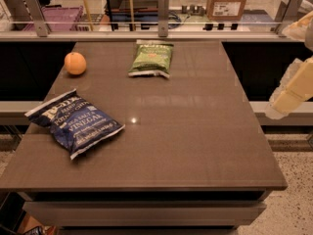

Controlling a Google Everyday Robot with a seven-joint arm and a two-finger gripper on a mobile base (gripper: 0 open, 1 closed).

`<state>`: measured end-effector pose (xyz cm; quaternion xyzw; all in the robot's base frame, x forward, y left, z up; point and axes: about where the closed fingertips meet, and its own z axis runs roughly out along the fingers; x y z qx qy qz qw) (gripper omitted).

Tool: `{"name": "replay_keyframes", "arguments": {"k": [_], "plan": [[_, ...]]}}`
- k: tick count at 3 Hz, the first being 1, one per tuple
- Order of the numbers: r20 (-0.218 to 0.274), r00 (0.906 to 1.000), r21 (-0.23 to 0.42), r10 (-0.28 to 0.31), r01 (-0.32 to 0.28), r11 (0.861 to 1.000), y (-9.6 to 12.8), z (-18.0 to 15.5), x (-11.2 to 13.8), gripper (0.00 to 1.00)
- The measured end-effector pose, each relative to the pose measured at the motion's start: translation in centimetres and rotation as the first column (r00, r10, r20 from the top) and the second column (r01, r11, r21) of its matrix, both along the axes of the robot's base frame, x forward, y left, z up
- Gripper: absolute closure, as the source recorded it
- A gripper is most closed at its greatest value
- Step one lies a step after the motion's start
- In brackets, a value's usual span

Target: Pick green jalapeno chip bag

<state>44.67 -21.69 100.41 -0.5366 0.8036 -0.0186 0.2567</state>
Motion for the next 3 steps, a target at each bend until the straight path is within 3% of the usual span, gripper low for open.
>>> {"name": "replay_keyframes", "arguments": {"k": [1, 2, 3], "plan": [[0.027, 0.9951, 0.189, -0.095, 0.088, 0.978, -0.2, -0.6, 1.8, 0.0], [0.056, 0.9866, 0.372, -0.153, 0.122, 0.92, 0.7, -0.8, 5.1, 0.0], [0.075, 0.9797, 0.501, -0.186, 0.124, 0.856, 2.1, -1.2, 8.1, 0.0]]}}
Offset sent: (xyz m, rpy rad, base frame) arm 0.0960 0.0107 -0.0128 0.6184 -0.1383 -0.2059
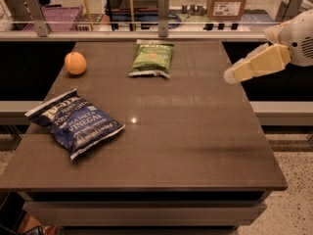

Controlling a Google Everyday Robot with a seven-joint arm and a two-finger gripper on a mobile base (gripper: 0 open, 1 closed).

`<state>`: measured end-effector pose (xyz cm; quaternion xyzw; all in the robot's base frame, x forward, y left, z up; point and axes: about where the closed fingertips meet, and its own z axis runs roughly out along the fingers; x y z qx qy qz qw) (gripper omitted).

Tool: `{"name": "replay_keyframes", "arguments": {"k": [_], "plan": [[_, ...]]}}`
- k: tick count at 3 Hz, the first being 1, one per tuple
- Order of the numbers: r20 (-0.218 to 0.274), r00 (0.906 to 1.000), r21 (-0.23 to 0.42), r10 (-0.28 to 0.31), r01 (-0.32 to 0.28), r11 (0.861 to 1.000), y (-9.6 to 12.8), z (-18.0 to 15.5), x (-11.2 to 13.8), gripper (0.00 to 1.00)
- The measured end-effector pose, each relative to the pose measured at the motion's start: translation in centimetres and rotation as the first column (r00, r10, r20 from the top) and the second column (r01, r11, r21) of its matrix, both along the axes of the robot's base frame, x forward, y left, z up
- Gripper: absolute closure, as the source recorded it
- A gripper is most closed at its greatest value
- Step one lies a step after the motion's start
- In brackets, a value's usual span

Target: Pick green jalapeno chip bag

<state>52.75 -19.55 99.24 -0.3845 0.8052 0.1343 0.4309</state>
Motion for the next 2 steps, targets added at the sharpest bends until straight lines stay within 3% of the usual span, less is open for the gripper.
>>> {"name": "replay_keyframes", "arguments": {"k": [1, 2], "plan": [[0.021, 0.9992, 0.064, -0.033, 0.032, 0.997, 1.6, -0.4, 2.2, 0.0], [0.015, 0.9954, 0.061, -0.094, 0.093, 0.994, 3.3, -1.2, 3.6, 0.0]]}}
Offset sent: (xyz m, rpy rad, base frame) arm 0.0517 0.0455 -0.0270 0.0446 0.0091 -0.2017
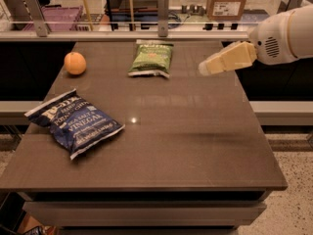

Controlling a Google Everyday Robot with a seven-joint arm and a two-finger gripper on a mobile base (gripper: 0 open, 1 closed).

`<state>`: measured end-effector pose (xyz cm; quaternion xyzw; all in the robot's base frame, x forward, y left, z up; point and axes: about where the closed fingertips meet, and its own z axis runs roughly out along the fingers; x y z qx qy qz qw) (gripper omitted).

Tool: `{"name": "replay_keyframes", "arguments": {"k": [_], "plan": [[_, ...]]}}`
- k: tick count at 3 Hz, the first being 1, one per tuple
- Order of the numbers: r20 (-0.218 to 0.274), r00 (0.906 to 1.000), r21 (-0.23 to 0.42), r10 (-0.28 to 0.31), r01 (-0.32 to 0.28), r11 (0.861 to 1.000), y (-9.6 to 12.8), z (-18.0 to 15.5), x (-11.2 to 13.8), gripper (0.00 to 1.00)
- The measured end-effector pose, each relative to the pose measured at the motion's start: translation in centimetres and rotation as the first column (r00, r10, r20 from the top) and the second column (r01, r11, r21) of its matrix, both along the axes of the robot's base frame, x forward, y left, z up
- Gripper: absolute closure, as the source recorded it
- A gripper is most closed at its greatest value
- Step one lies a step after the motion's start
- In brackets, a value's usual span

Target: Pick green jalapeno chip bag

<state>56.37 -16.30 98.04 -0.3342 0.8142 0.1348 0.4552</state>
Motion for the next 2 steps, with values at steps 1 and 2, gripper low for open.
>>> {"name": "replay_keyframes", "arguments": {"k": [1, 2], "plan": [[-0.016, 0.9982, -0.048, -0.057, 0.056, 0.997, 1.7, -0.7, 0.8, 0.0], [-0.048, 0.9935, -0.114, -0.103, 0.097, 0.989, 3.8, -2.3, 2.3, 0.0]]}}
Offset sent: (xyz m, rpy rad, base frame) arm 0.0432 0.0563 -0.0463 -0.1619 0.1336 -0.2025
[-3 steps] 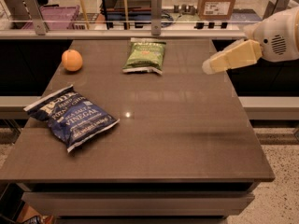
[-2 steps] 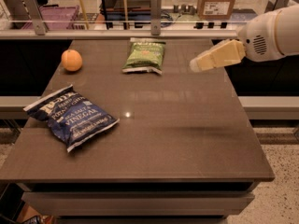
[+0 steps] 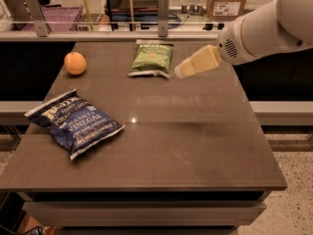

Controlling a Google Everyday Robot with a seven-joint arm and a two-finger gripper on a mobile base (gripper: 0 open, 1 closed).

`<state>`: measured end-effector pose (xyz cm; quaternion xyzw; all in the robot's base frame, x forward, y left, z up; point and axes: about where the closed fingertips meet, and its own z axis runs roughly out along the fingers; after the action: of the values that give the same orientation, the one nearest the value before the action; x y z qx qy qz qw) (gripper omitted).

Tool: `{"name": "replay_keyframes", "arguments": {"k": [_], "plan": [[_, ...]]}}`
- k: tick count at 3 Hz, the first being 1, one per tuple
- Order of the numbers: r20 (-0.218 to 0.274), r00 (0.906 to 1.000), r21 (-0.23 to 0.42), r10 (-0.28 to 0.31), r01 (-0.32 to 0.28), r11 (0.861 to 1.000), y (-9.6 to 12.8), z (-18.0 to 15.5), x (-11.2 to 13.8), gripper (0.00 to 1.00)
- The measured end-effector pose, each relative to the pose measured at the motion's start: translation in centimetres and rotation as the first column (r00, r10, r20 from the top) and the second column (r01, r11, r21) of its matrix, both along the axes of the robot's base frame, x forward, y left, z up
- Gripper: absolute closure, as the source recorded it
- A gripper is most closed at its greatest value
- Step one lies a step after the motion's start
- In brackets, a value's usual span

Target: Pick green jalapeno chip bag

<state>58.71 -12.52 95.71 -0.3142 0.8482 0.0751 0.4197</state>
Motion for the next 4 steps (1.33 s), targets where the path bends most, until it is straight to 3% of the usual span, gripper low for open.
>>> {"name": "replay_keyframes", "arguments": {"k": [1, 2, 3, 4], "plan": [[-0.016, 0.9986, 0.01, -0.05, 0.05, 0.999, -0.1, -0.1, 0.4, 0.0], [0.01, 0.9978, 0.026, -0.066, 0.066, 0.997, -0.3, 0.1, 0.6, 0.0], [0.053, 0.9958, 0.069, -0.074, 0.07, 0.995, 0.5, -1.2, 2.0, 0.0], [0.134, 0.9887, 0.131, -0.068, 0.05, 0.99, 2.2, -1.8, 4.1, 0.0]]}}
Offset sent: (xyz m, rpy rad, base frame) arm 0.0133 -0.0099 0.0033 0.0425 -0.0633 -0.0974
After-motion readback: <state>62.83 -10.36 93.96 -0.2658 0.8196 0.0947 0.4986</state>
